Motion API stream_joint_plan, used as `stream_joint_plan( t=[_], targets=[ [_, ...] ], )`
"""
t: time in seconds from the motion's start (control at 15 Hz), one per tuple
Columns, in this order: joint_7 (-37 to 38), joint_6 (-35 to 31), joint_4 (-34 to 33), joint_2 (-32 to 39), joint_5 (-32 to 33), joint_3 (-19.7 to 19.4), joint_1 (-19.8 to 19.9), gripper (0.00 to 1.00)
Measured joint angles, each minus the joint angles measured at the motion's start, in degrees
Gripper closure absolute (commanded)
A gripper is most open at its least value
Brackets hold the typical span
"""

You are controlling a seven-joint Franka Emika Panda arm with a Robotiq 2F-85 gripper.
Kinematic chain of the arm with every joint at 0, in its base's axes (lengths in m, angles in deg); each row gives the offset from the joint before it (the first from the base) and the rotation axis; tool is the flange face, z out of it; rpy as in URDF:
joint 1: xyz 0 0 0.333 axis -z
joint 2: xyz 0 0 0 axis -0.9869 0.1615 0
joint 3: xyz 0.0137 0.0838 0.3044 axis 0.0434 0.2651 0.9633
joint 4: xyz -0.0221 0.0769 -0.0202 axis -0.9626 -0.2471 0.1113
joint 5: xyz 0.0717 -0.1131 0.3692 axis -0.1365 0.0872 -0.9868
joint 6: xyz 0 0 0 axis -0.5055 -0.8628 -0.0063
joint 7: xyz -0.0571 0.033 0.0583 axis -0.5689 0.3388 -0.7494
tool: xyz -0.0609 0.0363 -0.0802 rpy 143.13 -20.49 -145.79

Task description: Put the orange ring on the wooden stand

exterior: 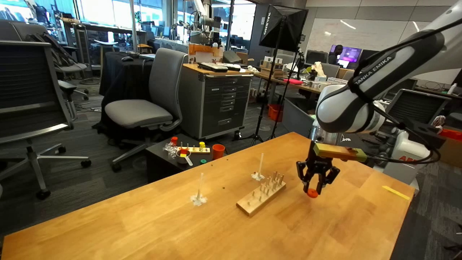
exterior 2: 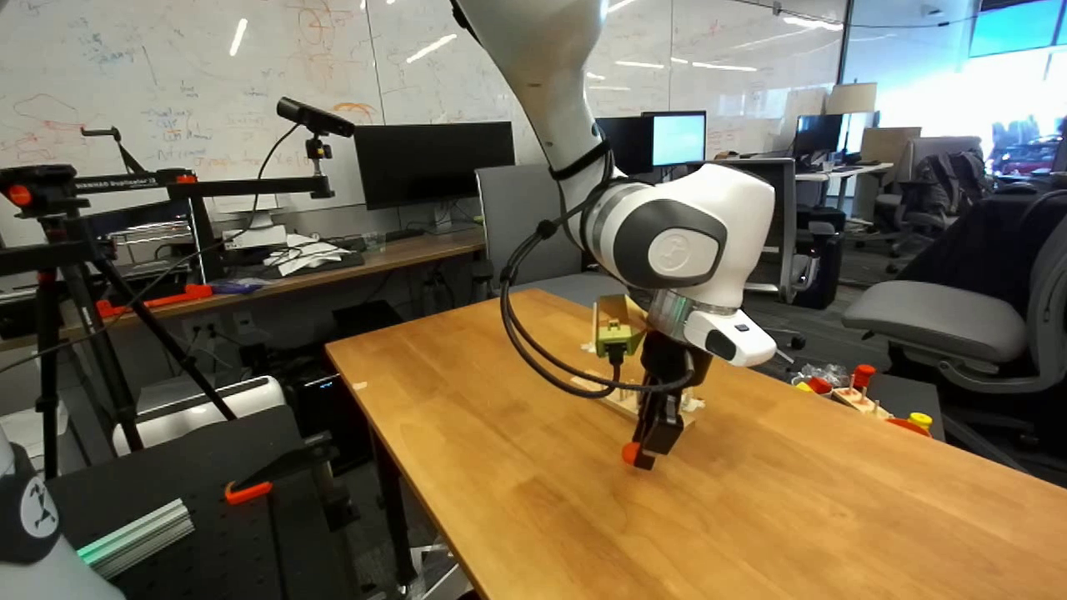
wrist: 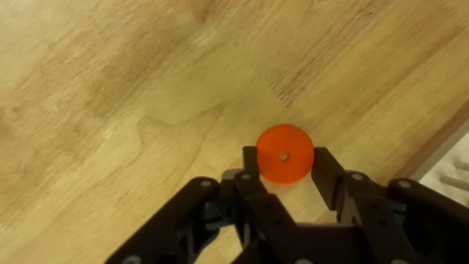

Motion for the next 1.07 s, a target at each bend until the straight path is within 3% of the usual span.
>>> stream_joint_plan(
  t=[0.47,1.07],
  targets=[
    [-0.03,0.0,-0.89,-3.44,0.01,1.52,-3.52,0.83],
    [-0.02,0.63,-6.72,-3.54,1.52,2.02,-8.94,0.83]
  ],
)
